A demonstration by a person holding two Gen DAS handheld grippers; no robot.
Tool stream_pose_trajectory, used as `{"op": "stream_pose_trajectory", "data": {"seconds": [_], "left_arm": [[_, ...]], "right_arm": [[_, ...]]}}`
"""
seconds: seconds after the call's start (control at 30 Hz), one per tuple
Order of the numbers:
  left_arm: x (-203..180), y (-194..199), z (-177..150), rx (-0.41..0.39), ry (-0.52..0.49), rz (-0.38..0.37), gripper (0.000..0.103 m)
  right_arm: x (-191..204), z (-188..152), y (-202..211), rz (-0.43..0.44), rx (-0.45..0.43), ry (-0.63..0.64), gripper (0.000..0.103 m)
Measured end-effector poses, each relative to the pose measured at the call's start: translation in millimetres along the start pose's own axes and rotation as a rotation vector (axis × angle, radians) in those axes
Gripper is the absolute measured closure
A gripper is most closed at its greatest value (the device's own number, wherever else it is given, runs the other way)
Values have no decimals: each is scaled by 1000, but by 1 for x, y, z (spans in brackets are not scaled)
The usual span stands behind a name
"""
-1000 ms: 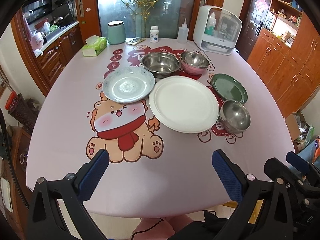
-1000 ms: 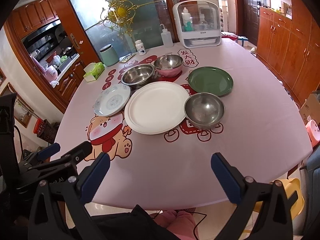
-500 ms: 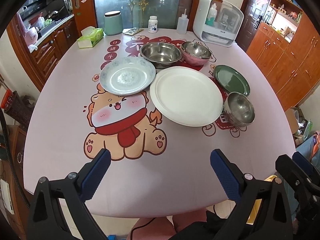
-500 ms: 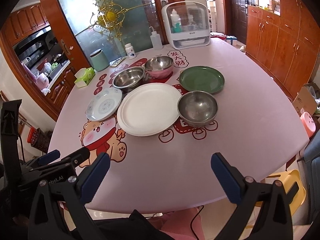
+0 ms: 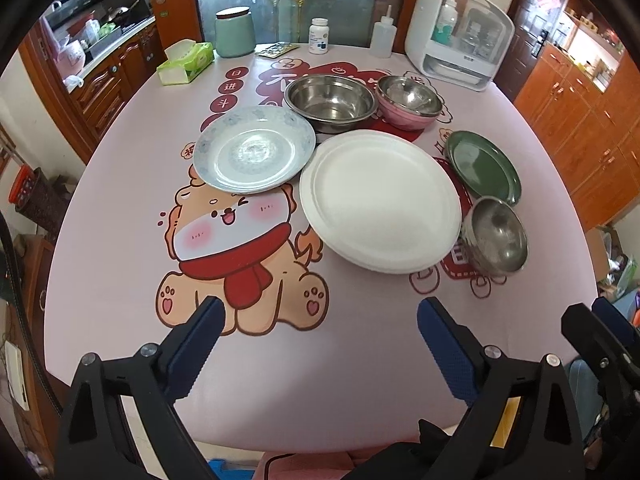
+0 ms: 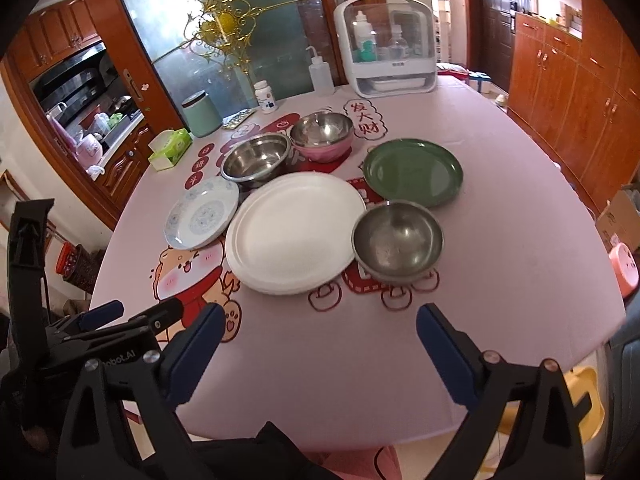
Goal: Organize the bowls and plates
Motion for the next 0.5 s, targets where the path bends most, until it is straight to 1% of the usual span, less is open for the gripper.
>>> {"op": "stream_pose_trajectory", "data": {"seconds": [0.23,0.5], "left_arm": [[-9,-16,16,9,59,46,7],[-10,-40,31,24,160,94,7]], "right_arm": [[-14,28,-20,58,12,46,7],[-28,64,-51,136,33,95,11]]}}
Point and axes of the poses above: each gripper's, at about its wrist camera, not at the fingertips, and y roughly against the way its jaws point, x to its left, z to its top, the point moved 3 cm from there along -y, roughly the way its jaws point, and after that the axes turned 1 degree about z, right-handed, at the moved point
